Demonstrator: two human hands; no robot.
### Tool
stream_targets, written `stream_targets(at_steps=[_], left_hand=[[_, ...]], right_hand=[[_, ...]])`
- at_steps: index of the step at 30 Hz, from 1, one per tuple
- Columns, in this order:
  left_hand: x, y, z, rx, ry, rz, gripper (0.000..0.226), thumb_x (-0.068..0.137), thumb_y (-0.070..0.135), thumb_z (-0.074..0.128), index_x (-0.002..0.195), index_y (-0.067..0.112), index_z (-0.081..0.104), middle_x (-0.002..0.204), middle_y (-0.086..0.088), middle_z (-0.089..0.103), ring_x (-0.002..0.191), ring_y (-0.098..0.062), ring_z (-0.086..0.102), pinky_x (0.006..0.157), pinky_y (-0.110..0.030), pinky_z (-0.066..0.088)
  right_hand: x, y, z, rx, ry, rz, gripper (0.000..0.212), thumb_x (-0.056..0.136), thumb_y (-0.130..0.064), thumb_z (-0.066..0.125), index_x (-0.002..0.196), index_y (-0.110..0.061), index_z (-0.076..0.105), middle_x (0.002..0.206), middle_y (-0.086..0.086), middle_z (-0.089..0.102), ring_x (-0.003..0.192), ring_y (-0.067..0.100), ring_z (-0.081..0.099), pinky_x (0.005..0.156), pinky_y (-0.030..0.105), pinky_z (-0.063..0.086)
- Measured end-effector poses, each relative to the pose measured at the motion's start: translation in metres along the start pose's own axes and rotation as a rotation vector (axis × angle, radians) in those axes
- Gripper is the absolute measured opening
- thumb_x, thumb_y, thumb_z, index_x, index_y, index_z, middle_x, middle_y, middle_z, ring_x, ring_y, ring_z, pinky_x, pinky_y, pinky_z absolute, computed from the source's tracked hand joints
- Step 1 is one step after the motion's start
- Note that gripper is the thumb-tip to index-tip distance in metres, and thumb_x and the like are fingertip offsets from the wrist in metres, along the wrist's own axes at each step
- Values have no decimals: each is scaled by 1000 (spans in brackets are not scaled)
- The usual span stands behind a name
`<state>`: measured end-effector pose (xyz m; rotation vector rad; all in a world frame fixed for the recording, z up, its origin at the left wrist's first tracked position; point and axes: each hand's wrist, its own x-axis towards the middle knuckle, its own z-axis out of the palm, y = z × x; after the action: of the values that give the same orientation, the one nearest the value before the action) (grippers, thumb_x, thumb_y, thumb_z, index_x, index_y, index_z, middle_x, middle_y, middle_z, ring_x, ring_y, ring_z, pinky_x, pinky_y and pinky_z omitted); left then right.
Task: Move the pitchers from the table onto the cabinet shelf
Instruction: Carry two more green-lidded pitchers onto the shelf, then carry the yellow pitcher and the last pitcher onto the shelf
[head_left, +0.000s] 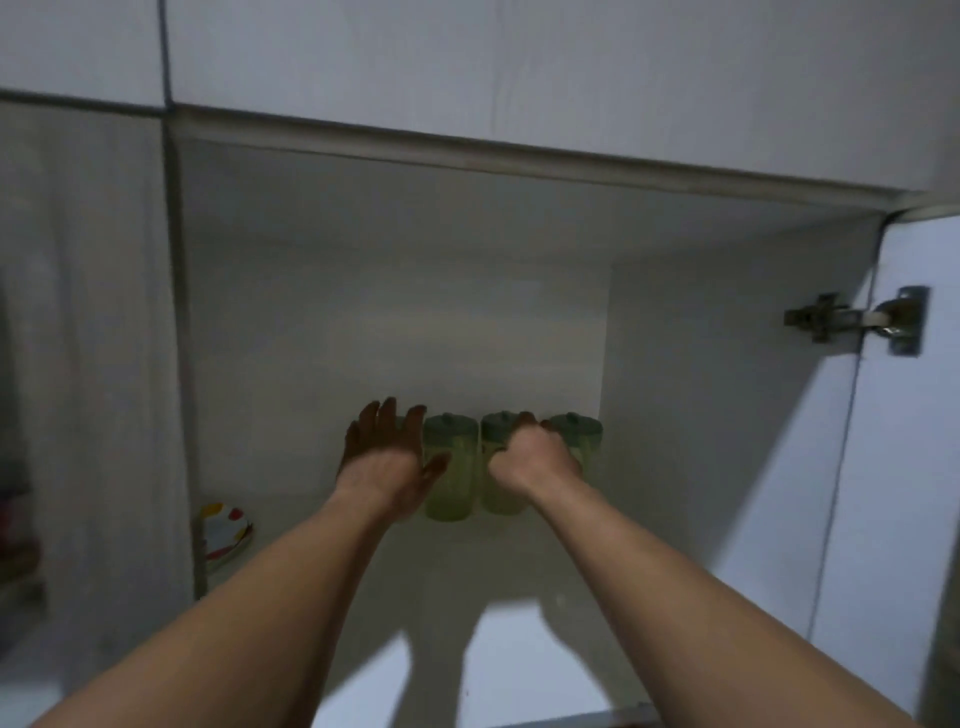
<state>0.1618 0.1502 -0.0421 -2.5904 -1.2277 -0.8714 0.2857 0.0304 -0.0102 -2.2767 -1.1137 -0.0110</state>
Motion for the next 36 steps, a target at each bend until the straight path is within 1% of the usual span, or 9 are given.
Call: stream_targets(at_steps=[2,6,12,15,19,25,28,33,36], left_hand=[[-12,5,-27,18,-9,51,76,91,60,44,154,25,18,161,-15,18,149,-33,12,120,-46,17],[-40,17,-84,-20,-28,85,73,94,59,40,154,24,19,160,-19,20,147,-36,19,118,-48,23],[-111,6,-149,-76,-12,70,71,94,59,44,152,22,29,156,-20,29,141,-36,34,114,-38,29],[-156,-9,-175,-59,19,37,67,93,59,45,147,21,38,151,-16,40,137,-32,41,111,-36,34],[-235,-33,-216,5,66,8,60,93,57,45,141,21,47,142,-6,53,129,-25,49,104,-34,40],[-360,-101,-279,145,78,-183,52,92,49,48,134,19,54,136,-6,58,126,-27,52,103,-35,41],[-423,-139,-314,219,93,-323,53,94,47,46,138,18,50,139,-7,54,129,-26,48,106,-37,38],[-529,-201,-367,301,121,-552,60,96,50,41,145,15,43,147,-12,46,137,-28,38,112,-42,34],[-585,-230,-393,355,111,-661,62,96,51,40,147,15,40,149,-14,42,139,-30,35,114,-45,31]], right_hand=[[-27,-5,-13,-9,25,-18,30,93,-19,52,121,-10,56,127,16,58,115,37,58,99,46,50],[-69,-17,-35,-20,57,-60,48,96,-28,49,139,-9,48,144,16,49,132,37,46,110,53,38],[-130,-44,-66,-32,95,-201,50,96,-38,44,137,-10,50,143,17,49,136,36,41,111,56,34],[-168,-59,-68,-30,75,-260,48,97,-41,45,134,-11,51,142,17,48,138,35,37,112,58,31],[-231,-84,-56,13,-8,-361,58,99,-42,45,148,-12,39,152,16,38,144,34,27,115,61,24],[-328,-149,-25,86,-140,-521,64,98,-43,42,155,-17,27,158,16,30,148,33,21,117,61,18],[-376,-192,-8,125,-196,-627,67,99,-45,43,157,-18,23,161,16,25,150,33,18,118,62,17],[-468,-266,26,205,-276,-817,66,97,-44,45,154,-16,29,154,17,34,145,35,25,115,59,25],[-525,-303,46,231,-366,-883,68,97,-44,44,156,-16,23,158,18,29,147,36,23,116,59,25]])
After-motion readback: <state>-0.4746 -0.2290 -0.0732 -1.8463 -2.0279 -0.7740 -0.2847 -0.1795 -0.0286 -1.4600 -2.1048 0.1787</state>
